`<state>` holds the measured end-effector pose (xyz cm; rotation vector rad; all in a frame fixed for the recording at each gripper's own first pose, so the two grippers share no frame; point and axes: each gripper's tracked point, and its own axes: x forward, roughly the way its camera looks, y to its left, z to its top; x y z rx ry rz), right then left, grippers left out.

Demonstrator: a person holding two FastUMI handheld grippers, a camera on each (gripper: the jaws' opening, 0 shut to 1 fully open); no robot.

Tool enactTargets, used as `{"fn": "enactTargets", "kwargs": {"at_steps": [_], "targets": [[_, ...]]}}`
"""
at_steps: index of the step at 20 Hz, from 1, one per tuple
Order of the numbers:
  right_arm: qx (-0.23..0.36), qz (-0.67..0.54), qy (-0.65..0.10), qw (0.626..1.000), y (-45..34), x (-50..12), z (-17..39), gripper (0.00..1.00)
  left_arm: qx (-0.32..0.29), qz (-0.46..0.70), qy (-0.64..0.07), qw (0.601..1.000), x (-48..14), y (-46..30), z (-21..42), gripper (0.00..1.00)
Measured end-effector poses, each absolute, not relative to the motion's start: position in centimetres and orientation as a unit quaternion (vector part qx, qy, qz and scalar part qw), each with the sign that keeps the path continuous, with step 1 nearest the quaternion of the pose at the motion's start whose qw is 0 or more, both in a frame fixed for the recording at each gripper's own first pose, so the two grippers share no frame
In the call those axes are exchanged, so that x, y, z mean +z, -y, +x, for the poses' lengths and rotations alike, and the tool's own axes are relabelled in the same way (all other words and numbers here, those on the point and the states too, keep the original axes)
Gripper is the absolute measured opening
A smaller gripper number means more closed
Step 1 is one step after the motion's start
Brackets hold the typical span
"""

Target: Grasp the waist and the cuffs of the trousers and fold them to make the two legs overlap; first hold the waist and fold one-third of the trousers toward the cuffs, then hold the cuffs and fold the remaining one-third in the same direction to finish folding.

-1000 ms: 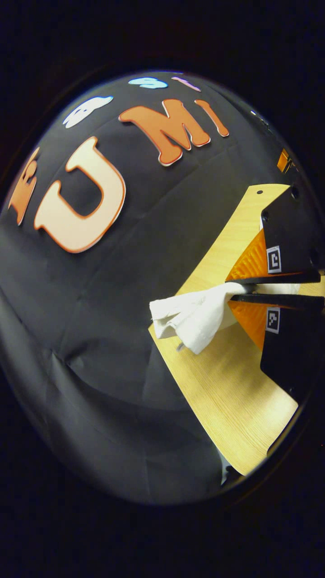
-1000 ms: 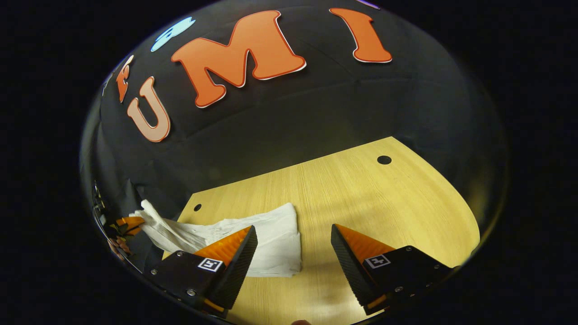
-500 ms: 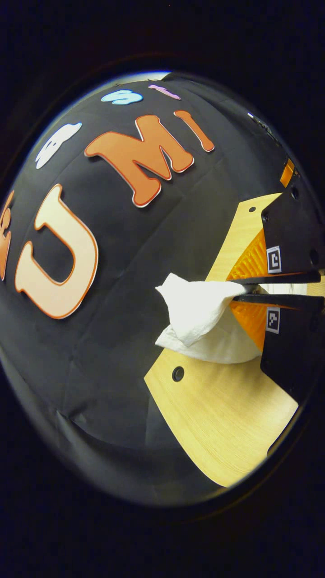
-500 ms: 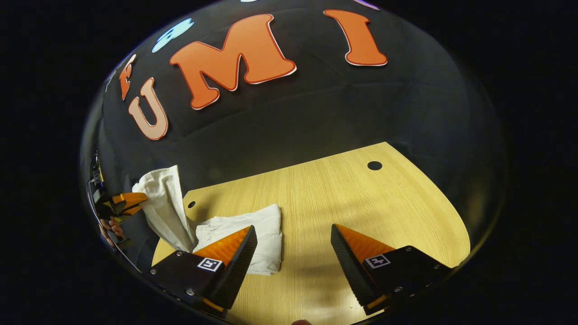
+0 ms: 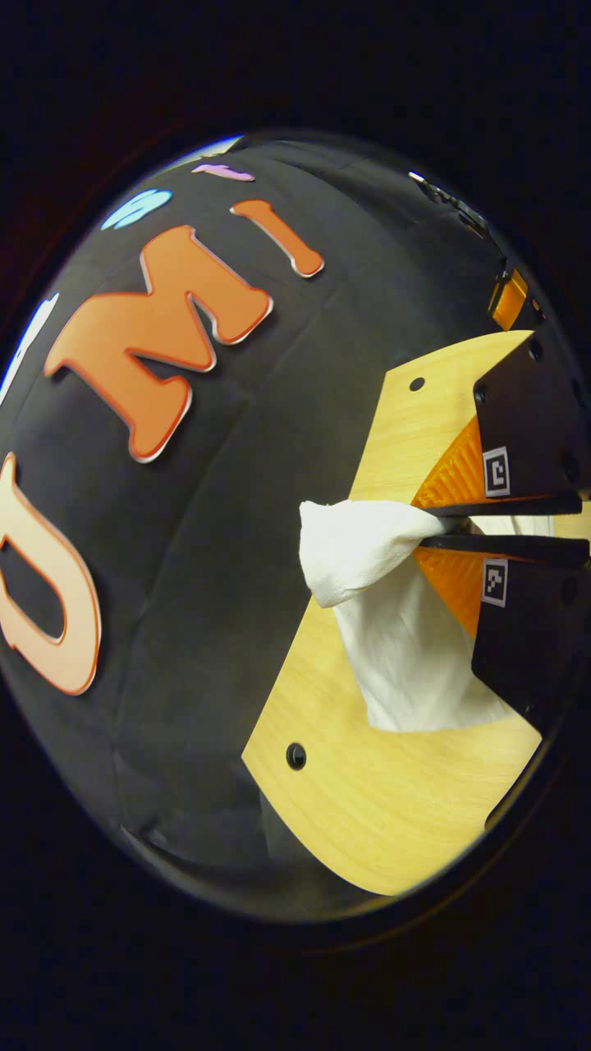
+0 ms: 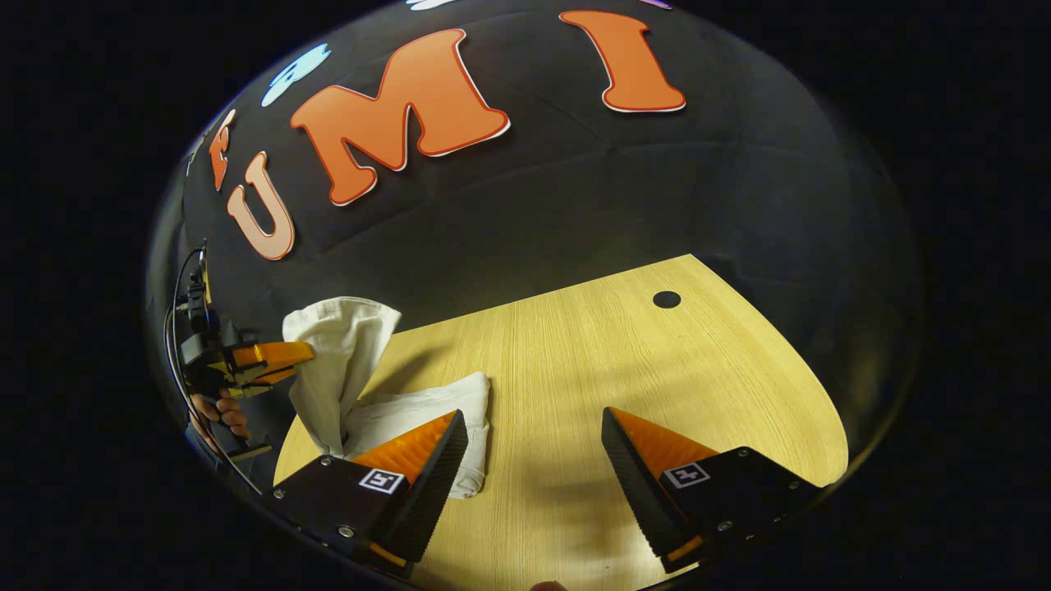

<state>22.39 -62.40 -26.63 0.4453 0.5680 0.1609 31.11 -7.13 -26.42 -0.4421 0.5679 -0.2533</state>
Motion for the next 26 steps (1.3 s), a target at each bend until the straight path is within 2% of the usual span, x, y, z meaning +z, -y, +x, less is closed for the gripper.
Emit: {"fn": "enactTargets", "kwargs": {"at_steps": [2, 4, 6, 9, 10, 11, 15, 18, 26], "targets": [[0.078, 0.22, -0.279, 0.932, 63.0, -26.9, 22.5, 0.99, -0.161, -0.199, -0.311, 0.915, -28.3, 11.3, 29.5, 0.14], [0.076, 0.224, -0.281, 0.93, 63.6, -27.3, 22.7, 0.98, -0.234, -0.172, -0.385, 0.876, -32.4, 16.4, 25.3, 0.16], [0.076, 0.226, -0.283, 0.929, 63.8, -27.5, 22.8, 0.99, -0.285, -0.146, -0.428, 0.845, -34.8, 19.0, 21.1, 0.31], [0.082, 0.228, -0.281, 0.929, 63.6, -27.4, 23.0, 0.99, -0.341, -0.121, -0.425, 0.83, -34.3, 21.2, 16.6, 0.85], [0.082, 0.228, -0.28, 0.929, 63.5, -27.3, 23.1, 0.99, -0.337, -0.106, -0.413, 0.839, -34.1, 20.3, 17.1, 0.88], [0.085, 0.228, -0.277, 0.929, 63.3, -27.1, 23.1, 0.99, -0.327, -0.094, -0.402, 0.85, -33.5, 19.7, 16.9, 1.0], [0.084, 0.2, -0.237, 0.947, 62.2, -24.5, 23.6, 0.98, -0.243, -0.036, -0.308, 0.919, -29.5, 13.3, 20.1, 0.99], [0.089, 0.178, -0.192, 0.961, 60.9, -21.5, 23.7, 0.98, -0.187, -0.018, -0.239, 0.953, -25.8, 8.8, 21.0, 0.99], [0.109, 0.115, -0.124, 0.98, 54.0, -13.1, 20.2, 0.98, -0.128, -0.059, -0.107, 0.984, -18.7, 2.5, 19.8, 0.99]]}}
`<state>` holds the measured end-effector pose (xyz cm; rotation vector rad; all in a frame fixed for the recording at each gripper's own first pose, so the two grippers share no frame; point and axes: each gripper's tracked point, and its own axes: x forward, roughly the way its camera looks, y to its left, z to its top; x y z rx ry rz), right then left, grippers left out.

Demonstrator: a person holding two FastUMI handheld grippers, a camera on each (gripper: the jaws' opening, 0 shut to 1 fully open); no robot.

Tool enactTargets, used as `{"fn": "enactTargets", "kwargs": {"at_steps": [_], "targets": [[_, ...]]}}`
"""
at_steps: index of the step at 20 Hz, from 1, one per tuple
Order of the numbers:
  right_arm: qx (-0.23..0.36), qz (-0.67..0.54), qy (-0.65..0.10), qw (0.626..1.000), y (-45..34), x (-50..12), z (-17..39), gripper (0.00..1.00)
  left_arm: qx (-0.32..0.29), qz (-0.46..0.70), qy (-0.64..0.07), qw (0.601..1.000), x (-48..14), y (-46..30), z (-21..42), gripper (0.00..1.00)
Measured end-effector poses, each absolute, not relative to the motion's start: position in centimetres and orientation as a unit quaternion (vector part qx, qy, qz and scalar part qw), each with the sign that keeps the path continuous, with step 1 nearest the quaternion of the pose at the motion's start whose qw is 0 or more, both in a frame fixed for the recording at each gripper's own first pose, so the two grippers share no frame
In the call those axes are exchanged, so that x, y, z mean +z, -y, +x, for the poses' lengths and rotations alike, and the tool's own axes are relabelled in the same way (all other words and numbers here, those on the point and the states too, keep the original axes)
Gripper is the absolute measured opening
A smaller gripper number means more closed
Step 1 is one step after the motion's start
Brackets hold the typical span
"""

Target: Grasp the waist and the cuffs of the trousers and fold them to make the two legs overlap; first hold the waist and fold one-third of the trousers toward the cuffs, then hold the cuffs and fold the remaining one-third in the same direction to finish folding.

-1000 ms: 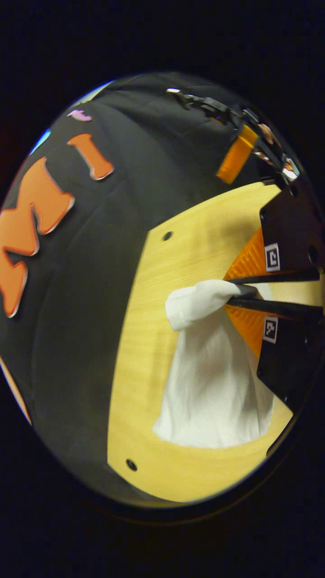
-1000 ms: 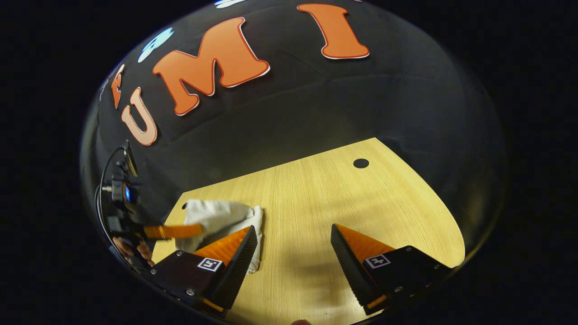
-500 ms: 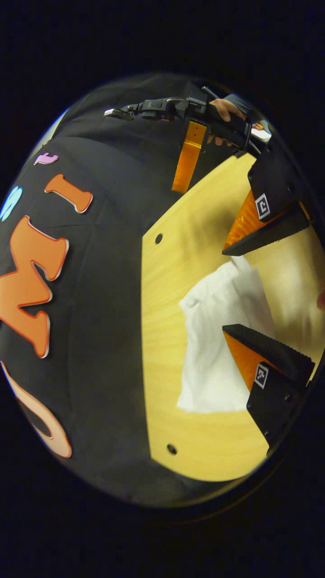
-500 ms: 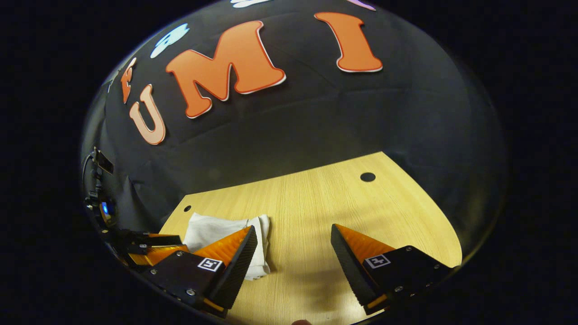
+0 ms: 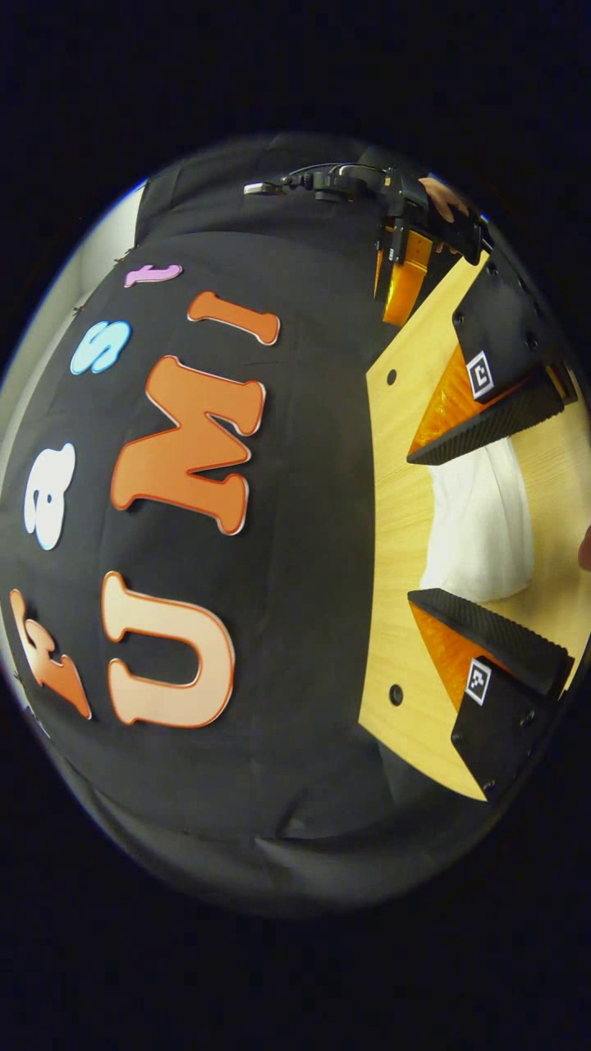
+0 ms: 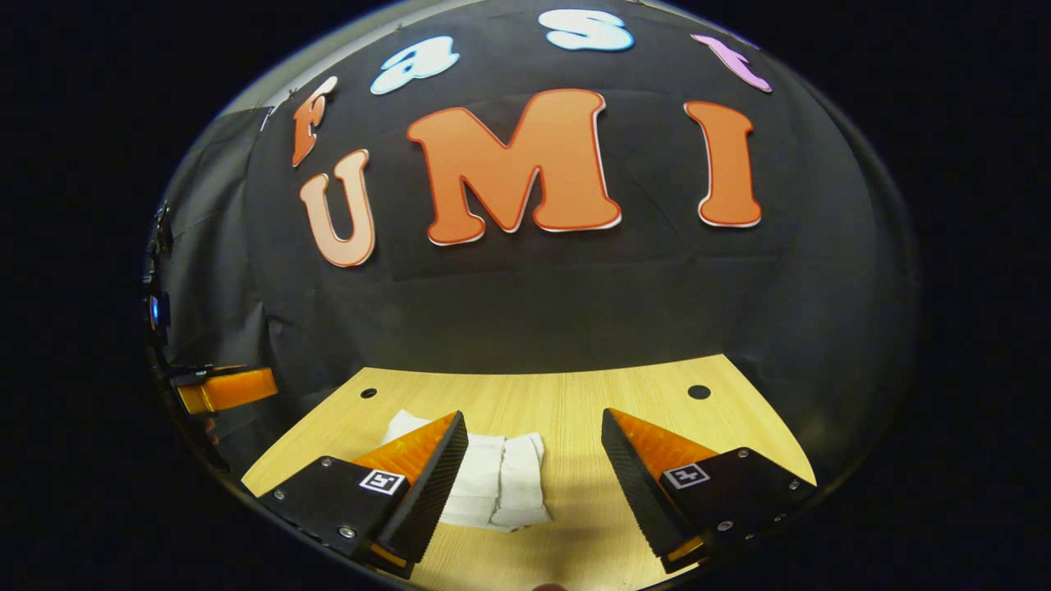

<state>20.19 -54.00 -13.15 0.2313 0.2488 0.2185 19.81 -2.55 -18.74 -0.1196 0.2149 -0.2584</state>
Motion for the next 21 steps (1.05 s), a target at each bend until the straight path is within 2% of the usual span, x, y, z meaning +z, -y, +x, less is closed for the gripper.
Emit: {"fn": "enactTargets", "kwargs": {"at_steps": [8, 17, 18, 20, 21], "targets": [[0.115, 0.089, -0.055, 0.988, 49.4, -6.8, 17.1, 0.98, -0.079, -0.043, 0.009, 0.996, -17.1, 2.4, 18.0, 0.99], [0.096, 0.068, -0.026, 0.993, 47.9, -5.5, 12.6, 0.98, -0.089, -0.007, 0.053, 0.995, -16.9, 3.1, 15.0, 0.99], [0.092, 0.066, -0.024, 0.993, 47.9, -5.5, 12.1, 0.98, -0.091, -0.006, 0.058, 0.994, -16.8, 3.1, 14.3, 0.95], [0.085, 0.067, -0.022, 0.994, 48.0, -5.3, 11.0, 0.98, -0.091, -0.001, 0.076, 0.993, -16.1, 3.0, 13.5, 0.98], [0.082, 0.07, -0.02, 0.994, 48.1, -5.2, 10.7, 0.98, -0.093, 0.0, 0.081, 0.992, -15.9, 3.1, 13.1, 0.95]]}}
